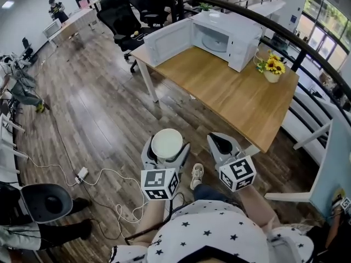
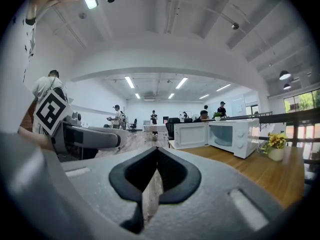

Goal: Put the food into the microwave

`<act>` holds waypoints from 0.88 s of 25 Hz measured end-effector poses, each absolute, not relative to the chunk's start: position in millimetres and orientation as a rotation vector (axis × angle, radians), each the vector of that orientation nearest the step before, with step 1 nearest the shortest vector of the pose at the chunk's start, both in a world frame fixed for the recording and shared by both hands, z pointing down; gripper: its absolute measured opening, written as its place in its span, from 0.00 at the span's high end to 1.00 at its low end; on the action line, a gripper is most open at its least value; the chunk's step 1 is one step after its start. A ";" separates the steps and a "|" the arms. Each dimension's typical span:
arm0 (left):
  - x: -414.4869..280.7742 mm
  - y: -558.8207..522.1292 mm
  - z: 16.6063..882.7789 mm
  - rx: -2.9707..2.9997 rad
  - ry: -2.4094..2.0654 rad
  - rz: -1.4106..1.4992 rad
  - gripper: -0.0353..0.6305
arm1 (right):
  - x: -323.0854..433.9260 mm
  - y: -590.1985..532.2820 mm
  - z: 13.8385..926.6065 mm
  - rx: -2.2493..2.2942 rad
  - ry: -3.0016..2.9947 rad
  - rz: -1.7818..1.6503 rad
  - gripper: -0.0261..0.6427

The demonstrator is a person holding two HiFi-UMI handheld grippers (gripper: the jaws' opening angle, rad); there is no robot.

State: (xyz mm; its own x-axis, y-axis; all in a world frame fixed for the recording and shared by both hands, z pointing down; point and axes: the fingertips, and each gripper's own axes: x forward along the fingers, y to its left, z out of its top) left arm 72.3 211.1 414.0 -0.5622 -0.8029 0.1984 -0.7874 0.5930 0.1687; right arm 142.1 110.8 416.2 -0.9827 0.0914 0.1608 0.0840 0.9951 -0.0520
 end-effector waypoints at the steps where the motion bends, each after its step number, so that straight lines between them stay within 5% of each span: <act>1: 62.9 206.7 412.3 1.308 -2.572 -0.090 0.16 | 132.9 105.0 415.2 -0.128 -2.973 0.064 0.95; 22: -99.2 71.6 392.0 1.312 -2.589 -0.088 0.16 | -30.7 -35.7 396.7 -0.143 -2.991 0.009 0.95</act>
State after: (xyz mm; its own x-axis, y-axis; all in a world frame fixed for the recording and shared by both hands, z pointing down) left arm -99.2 71.6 392.0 -0.5694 -0.8014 0.1832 -0.7872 0.5958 0.1594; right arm -30.7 -35.7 396.7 -0.9846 0.0956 0.1461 0.0946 0.9954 -0.0132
